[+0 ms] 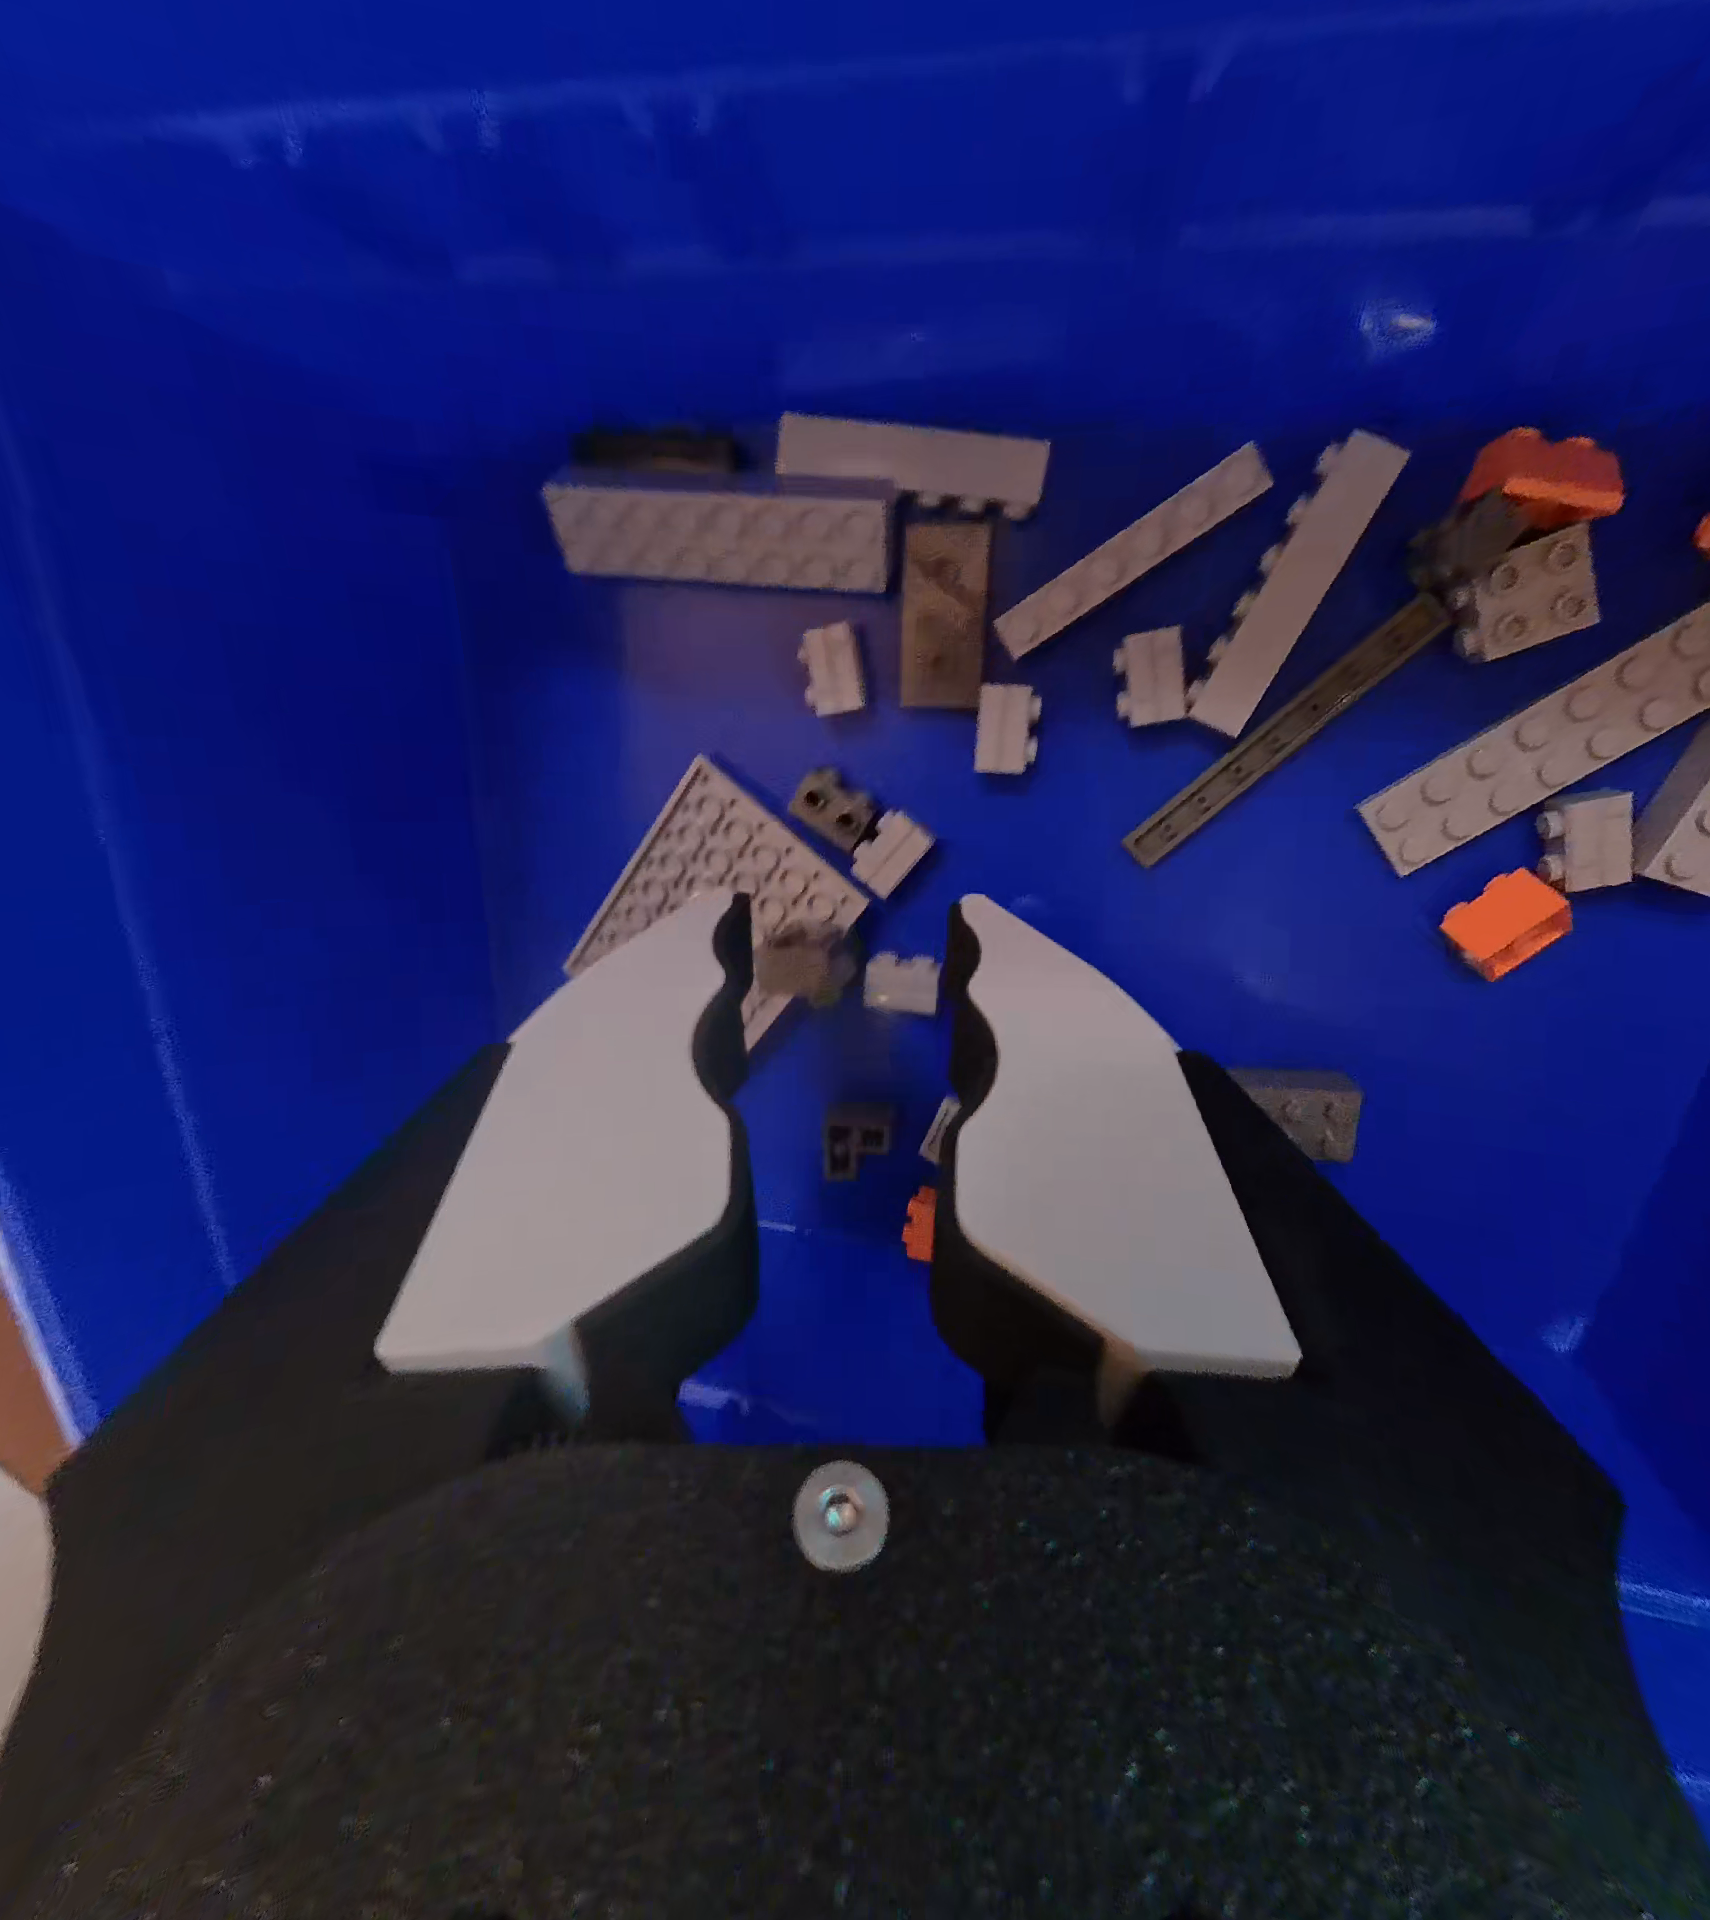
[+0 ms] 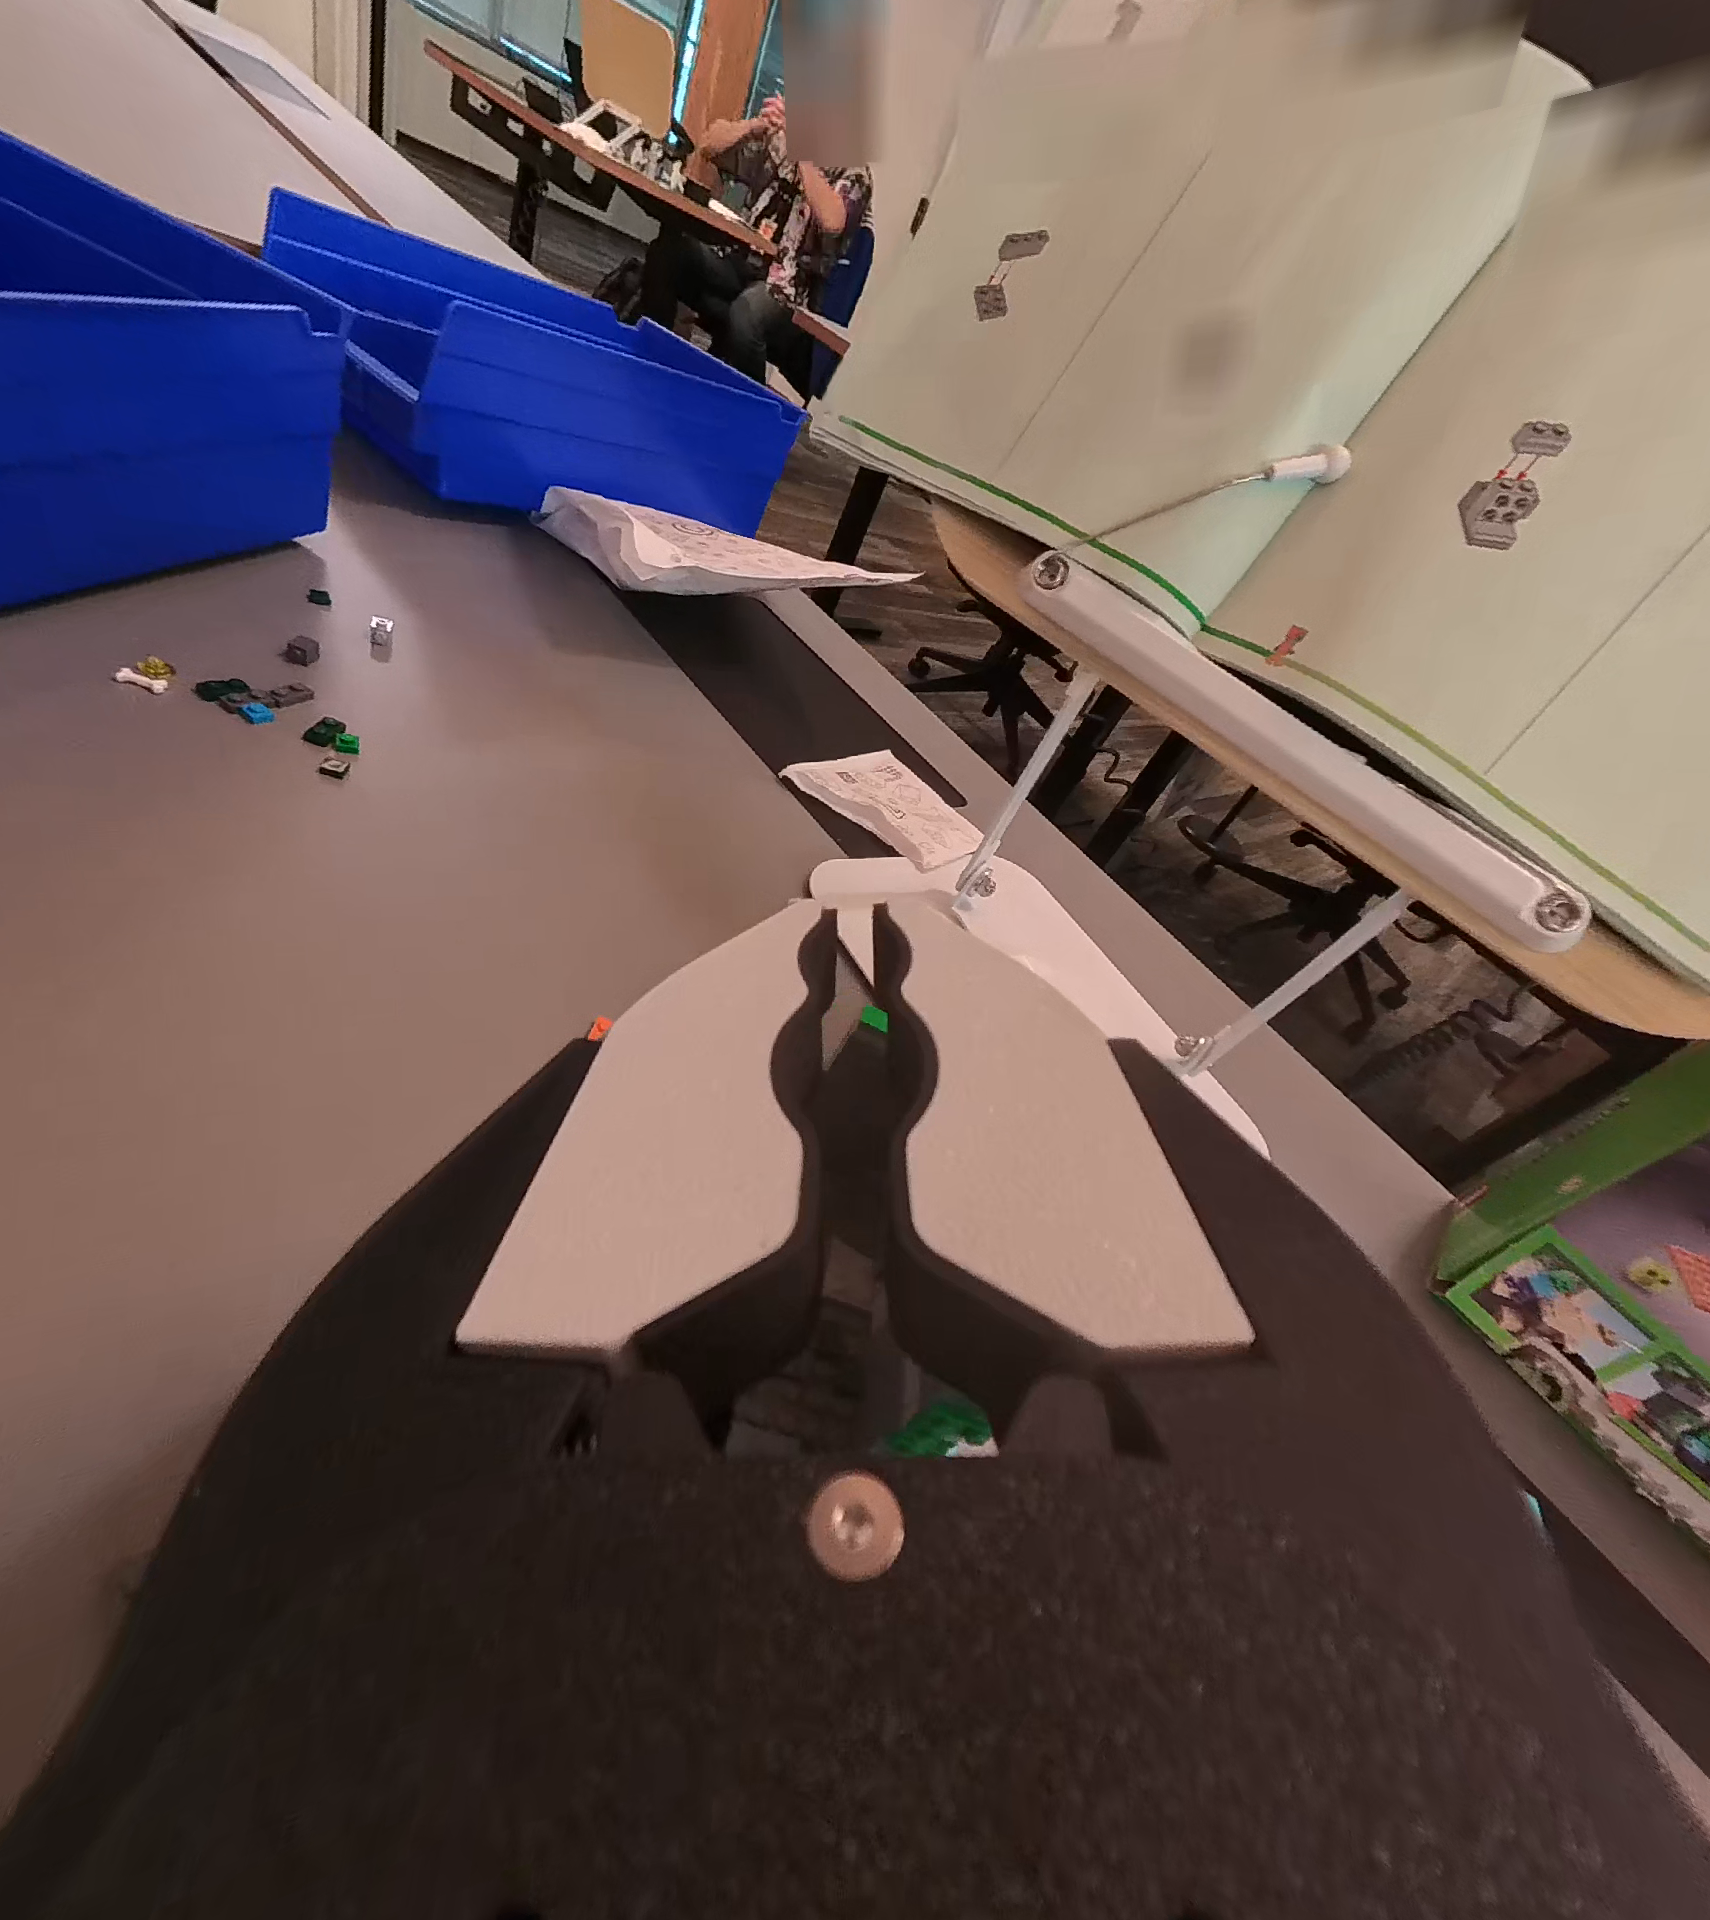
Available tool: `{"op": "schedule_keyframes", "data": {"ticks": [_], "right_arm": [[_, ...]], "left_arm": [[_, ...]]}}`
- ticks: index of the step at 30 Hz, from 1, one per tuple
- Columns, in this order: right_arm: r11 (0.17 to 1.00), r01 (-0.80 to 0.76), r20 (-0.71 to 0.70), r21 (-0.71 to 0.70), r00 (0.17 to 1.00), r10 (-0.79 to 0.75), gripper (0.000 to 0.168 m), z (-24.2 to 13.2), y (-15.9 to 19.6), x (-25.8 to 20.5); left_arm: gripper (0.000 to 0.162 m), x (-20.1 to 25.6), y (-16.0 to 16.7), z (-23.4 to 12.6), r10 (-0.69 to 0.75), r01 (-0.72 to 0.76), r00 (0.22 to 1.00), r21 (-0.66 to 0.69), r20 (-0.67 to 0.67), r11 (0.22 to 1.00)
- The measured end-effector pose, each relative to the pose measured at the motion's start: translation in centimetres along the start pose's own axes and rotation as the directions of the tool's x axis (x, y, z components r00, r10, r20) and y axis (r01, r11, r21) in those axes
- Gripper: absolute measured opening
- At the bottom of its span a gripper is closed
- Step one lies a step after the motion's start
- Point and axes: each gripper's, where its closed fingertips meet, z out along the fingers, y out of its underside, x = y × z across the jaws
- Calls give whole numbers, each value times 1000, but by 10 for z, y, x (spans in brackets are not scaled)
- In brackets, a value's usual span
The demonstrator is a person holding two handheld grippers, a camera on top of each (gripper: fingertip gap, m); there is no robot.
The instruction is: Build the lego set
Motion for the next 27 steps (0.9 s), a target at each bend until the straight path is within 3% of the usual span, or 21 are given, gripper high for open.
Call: {"op": "schedule_keyframes", "data": {"ticks": [6, 12, 19, 27], "right_arm": [[1000, 13, 4, 1, 1000, -13, 6, -2, 0, -3], [1000, 8, 3, 3, 1000, -8, 6, -3, 0, -2], [1000, -3, 5, 5, 1000, 3, 6, -3, 1, -1], [1000, 5, 4, 7, 1000, -5, 6, -4, -1, -2]], "left_arm": [[38, 19, 4, 13, 82, -97, 988, -113, -128, 989], [46, 30, 30, 13, 130, -180, 971, -256, -201, 950], [41, 30, 65, 2, 148, -214, 969, -374, -198, 902], [26, 23, 79, 8, 186, -233, 972, -459, -146, 857]]}}
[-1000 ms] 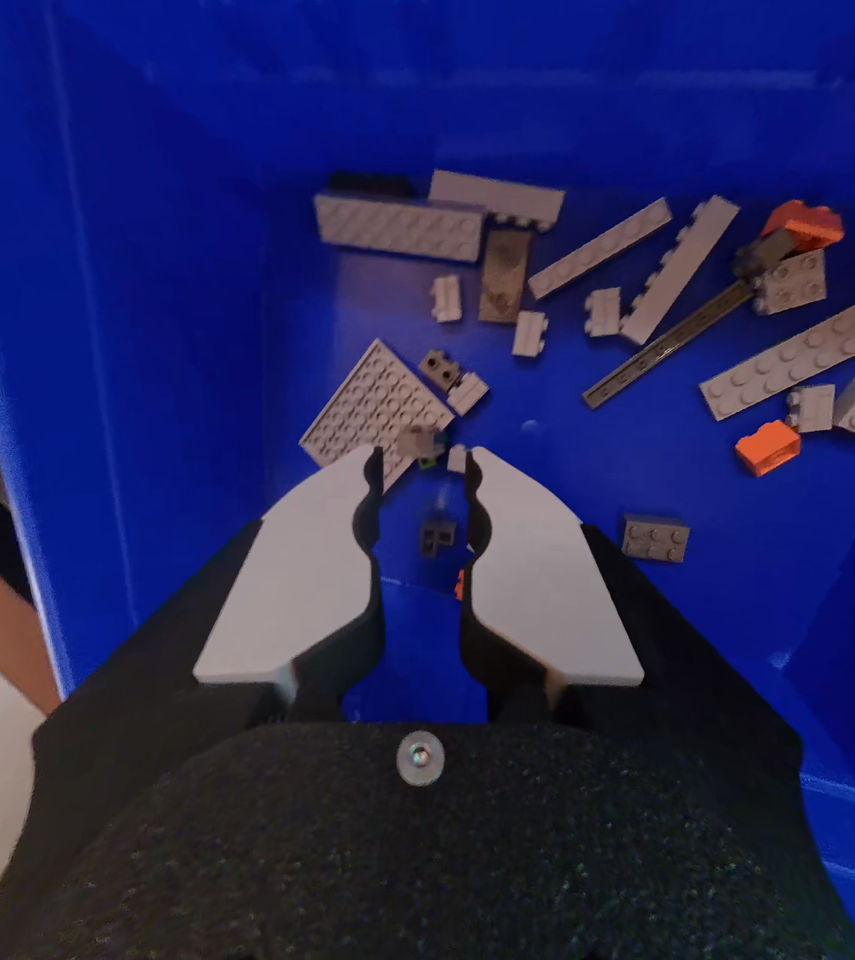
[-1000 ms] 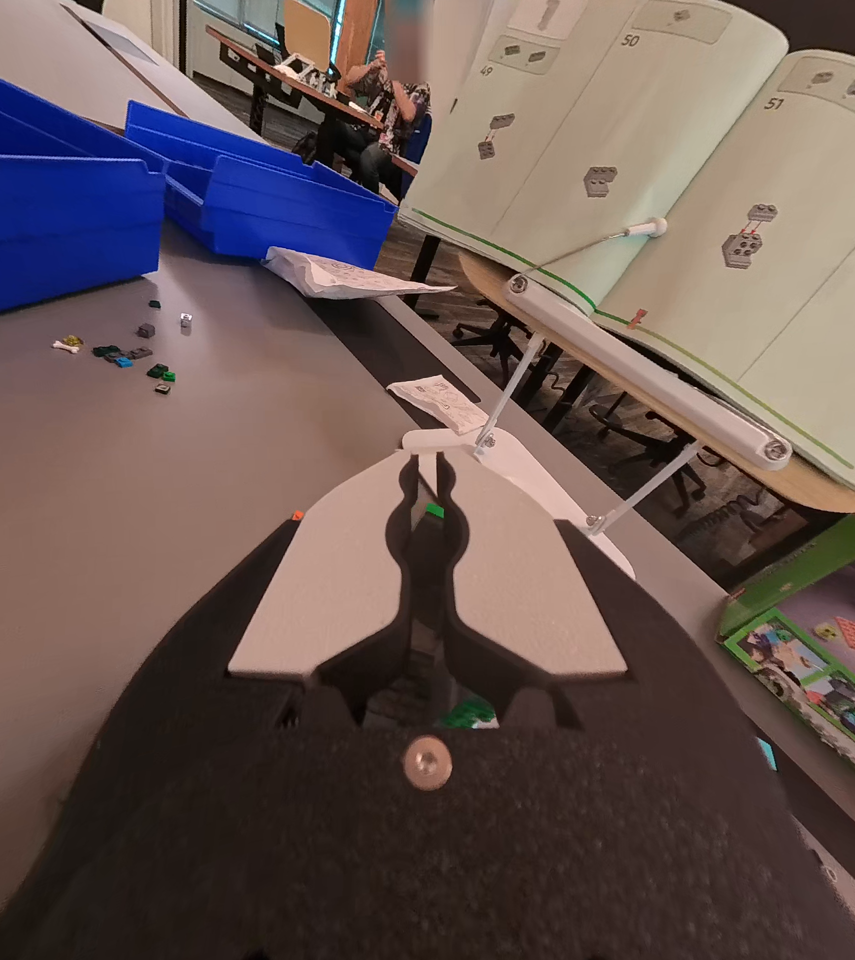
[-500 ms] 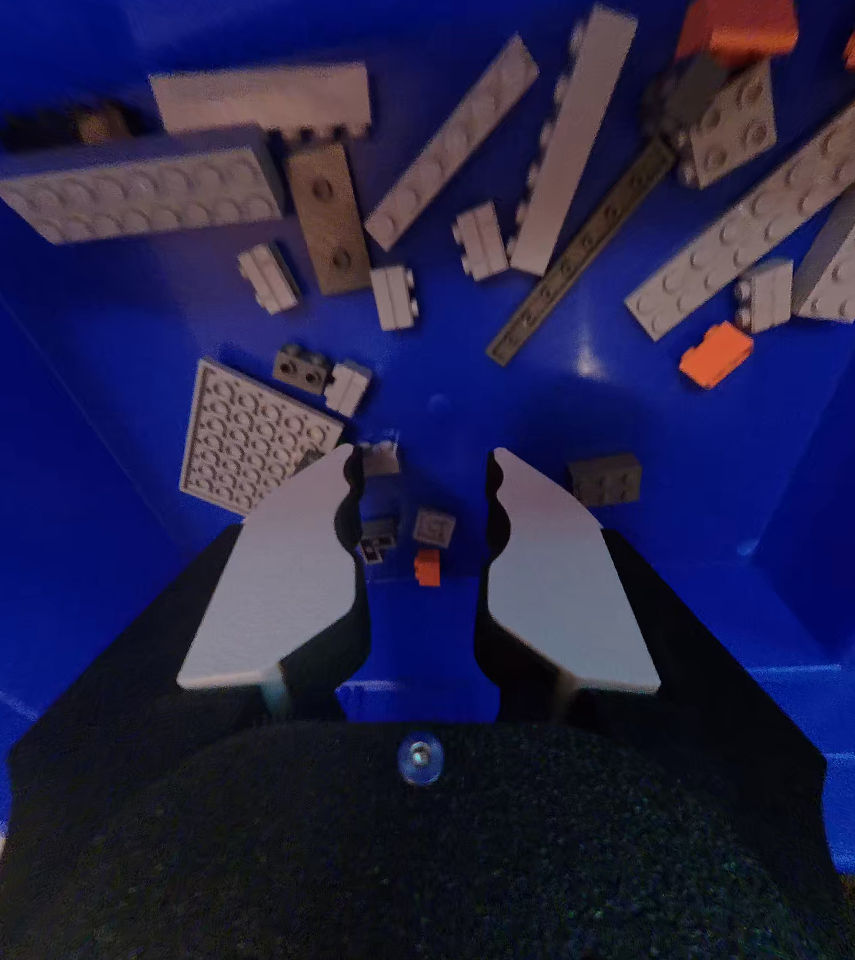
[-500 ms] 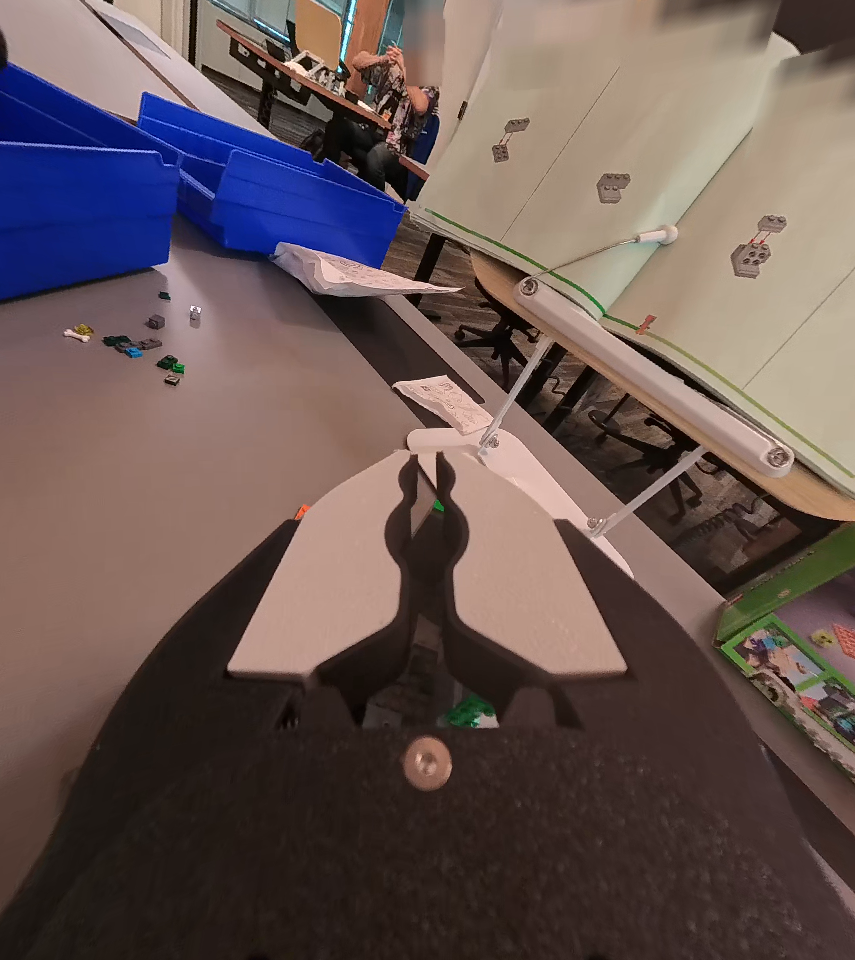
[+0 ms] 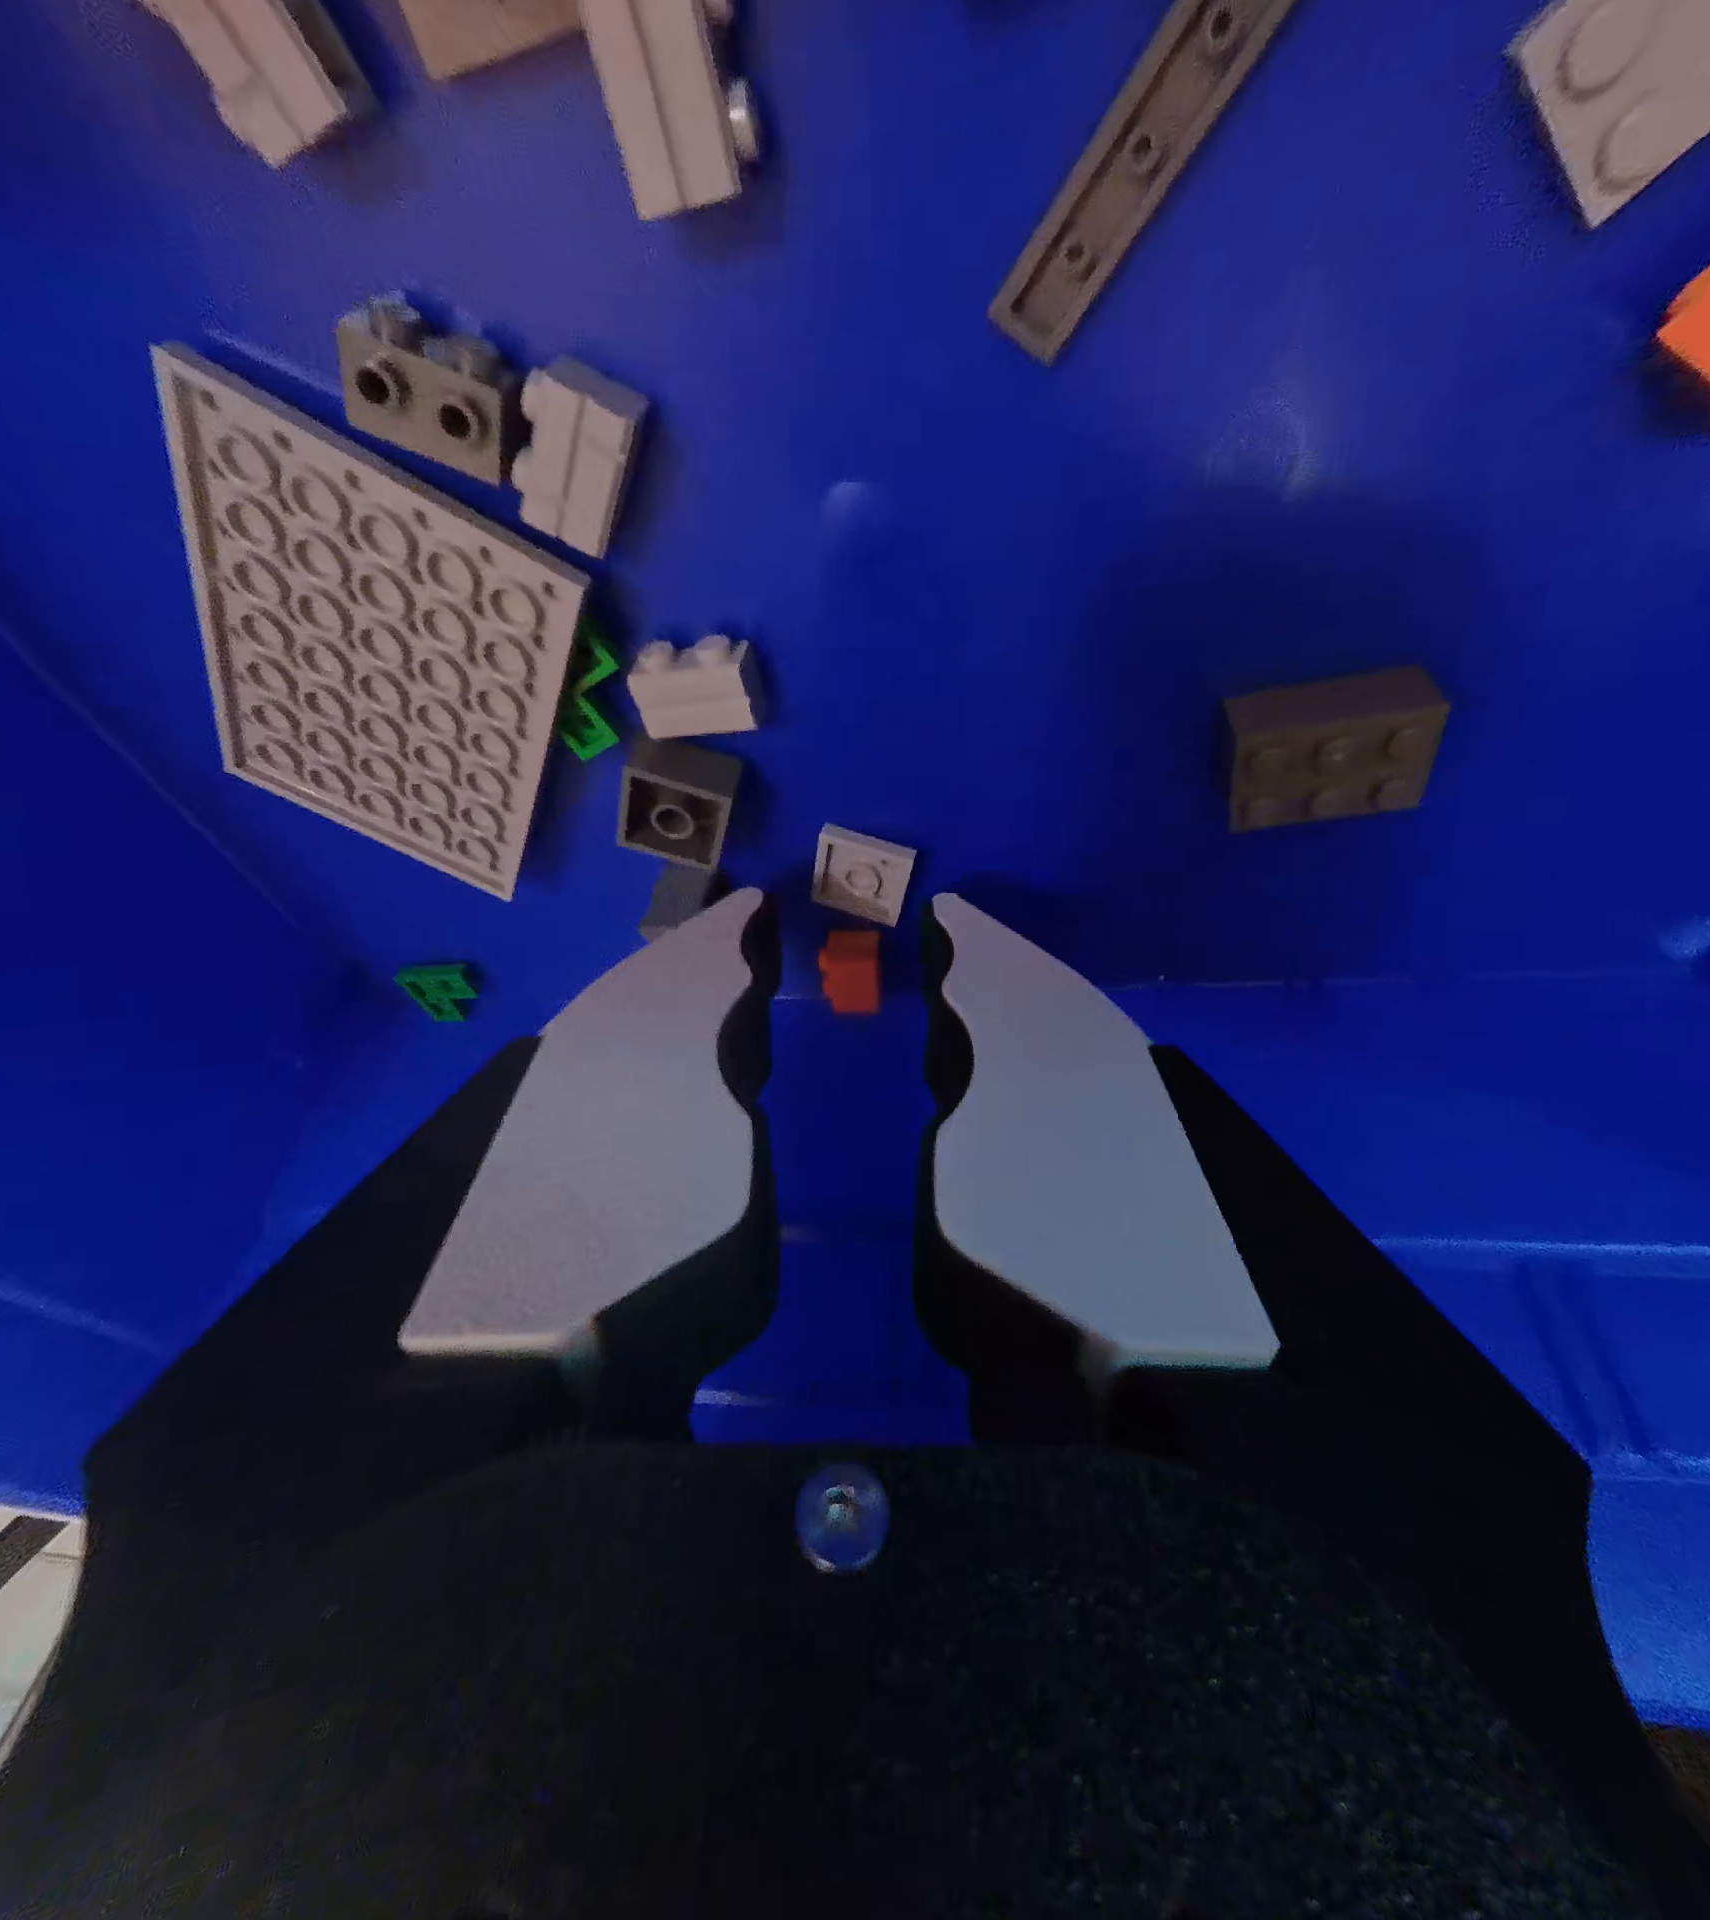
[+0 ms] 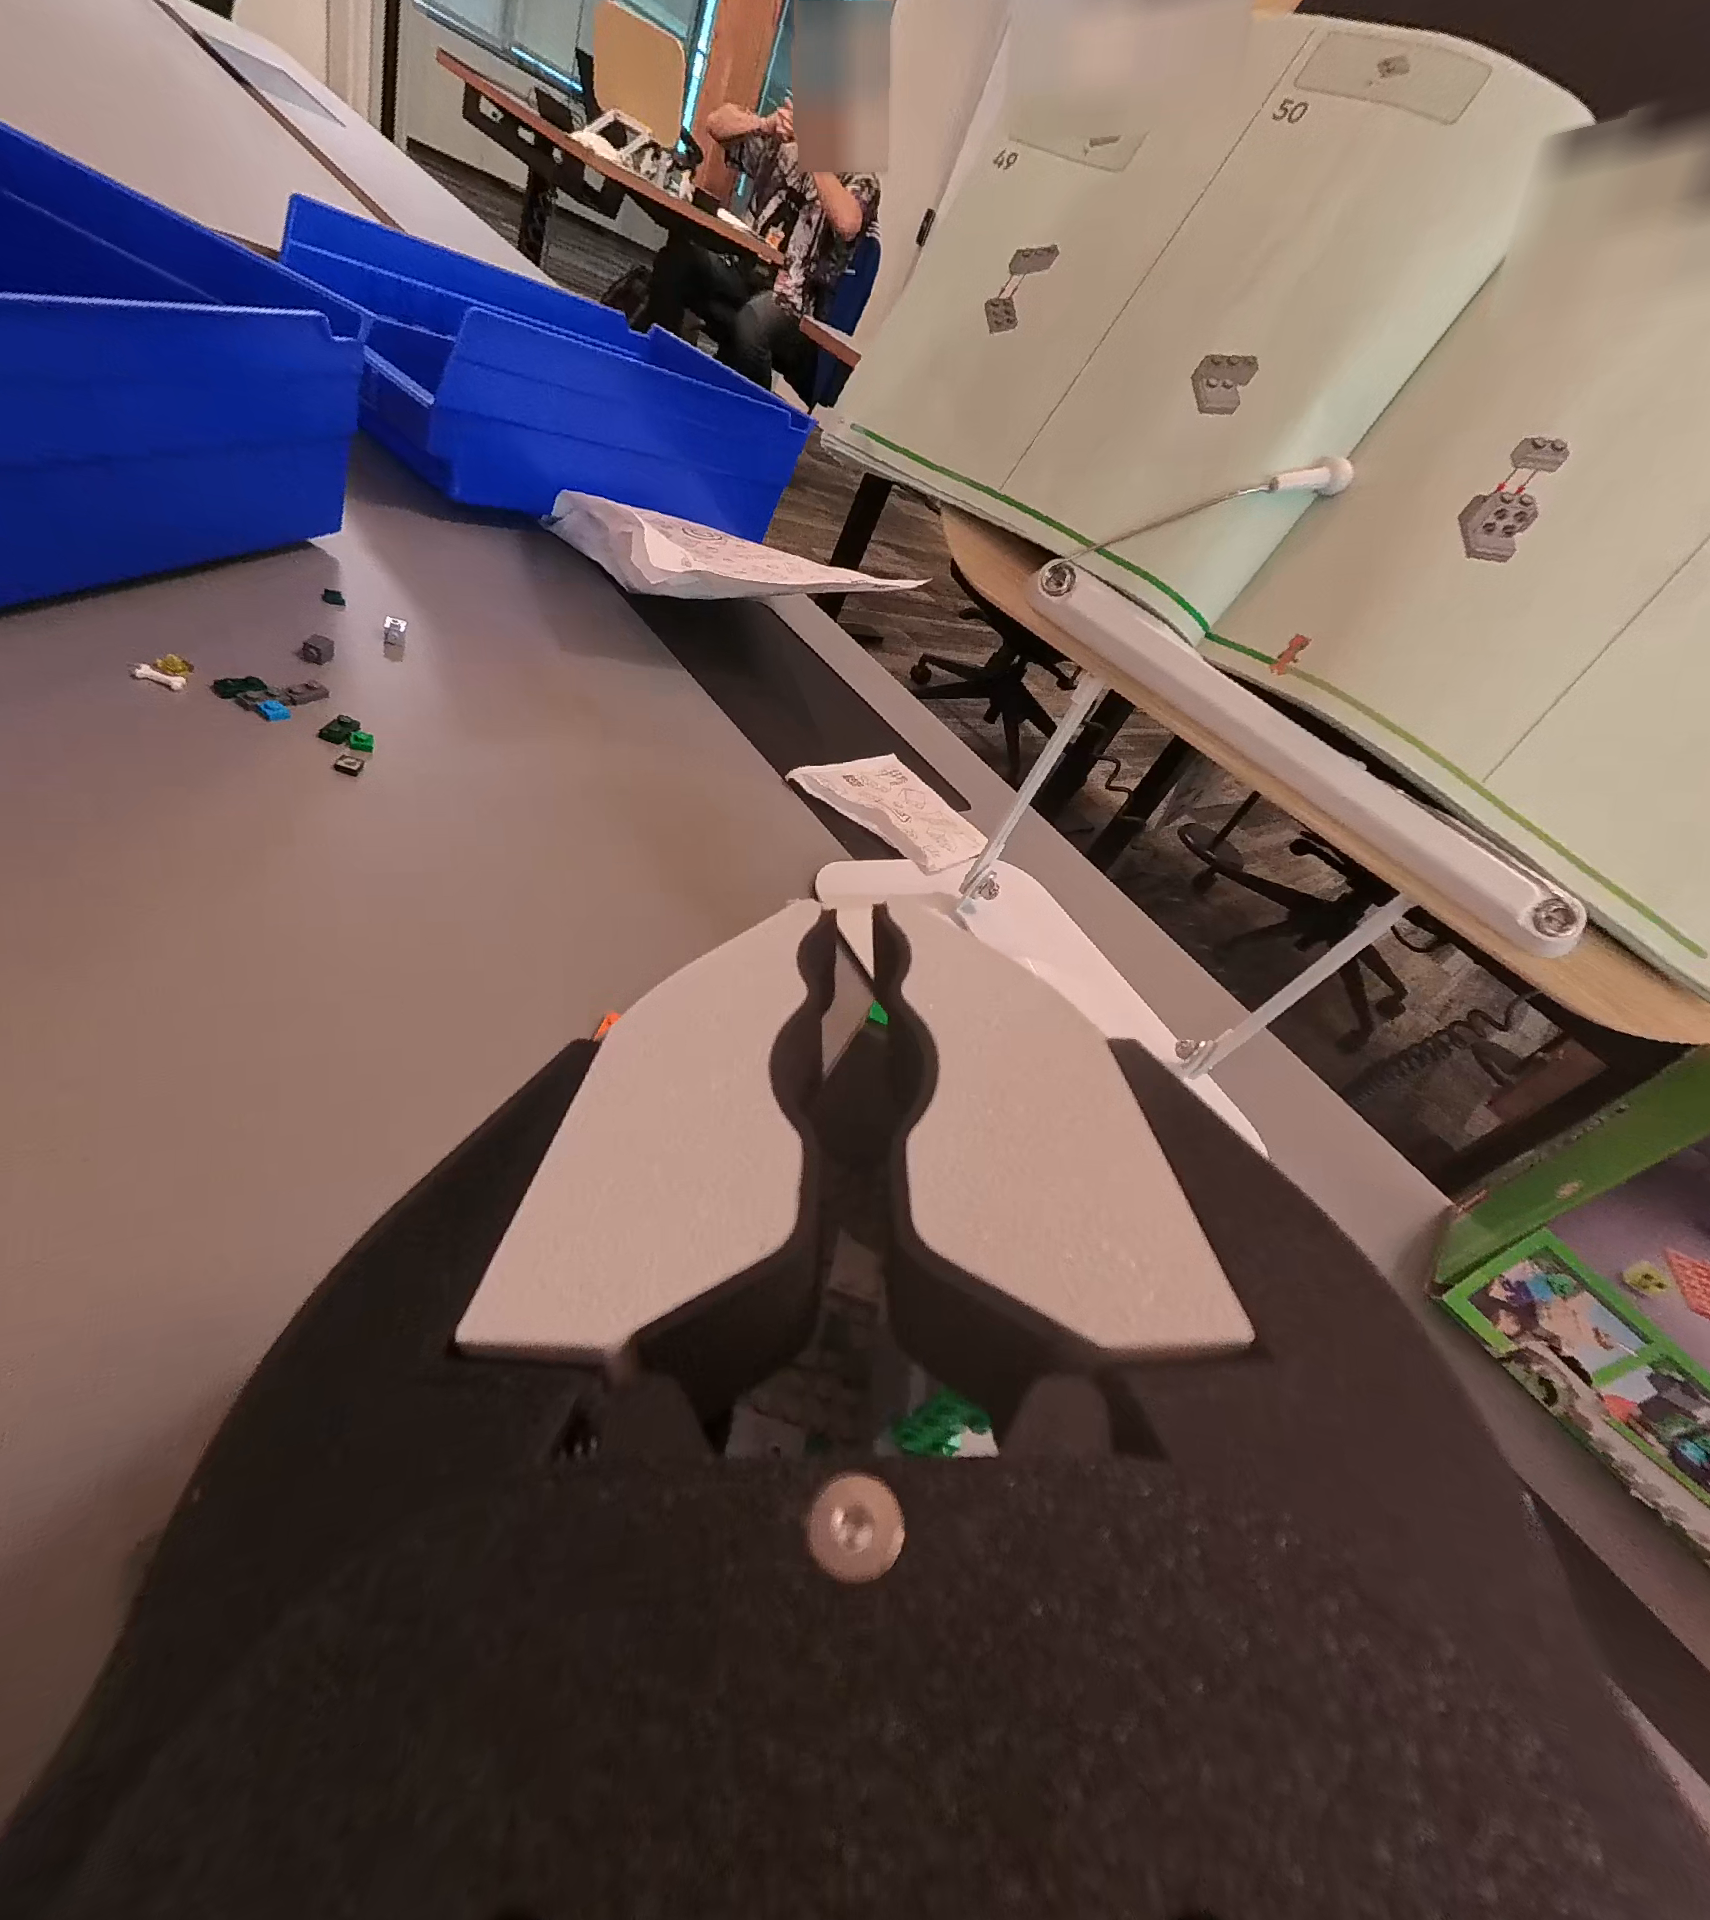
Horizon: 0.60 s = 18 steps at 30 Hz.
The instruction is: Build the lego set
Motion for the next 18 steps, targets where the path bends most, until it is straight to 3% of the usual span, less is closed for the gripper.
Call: {"op": "schedule_keyframes", "data": {"ticks": [6, 18], "right_arm": [[1000, 0, 4, -2, 1000, 0, 6, 0, 0, -1], [1000, 0, 2, 11, 1000, -1, 6, -3, -4, 0]], "left_arm": [[0, -3, -8, -4, -4, 2, 999, 54, 42, 999], [0, -10, -18, -32, -86, 75, 995, 191, 47, 979]]}}
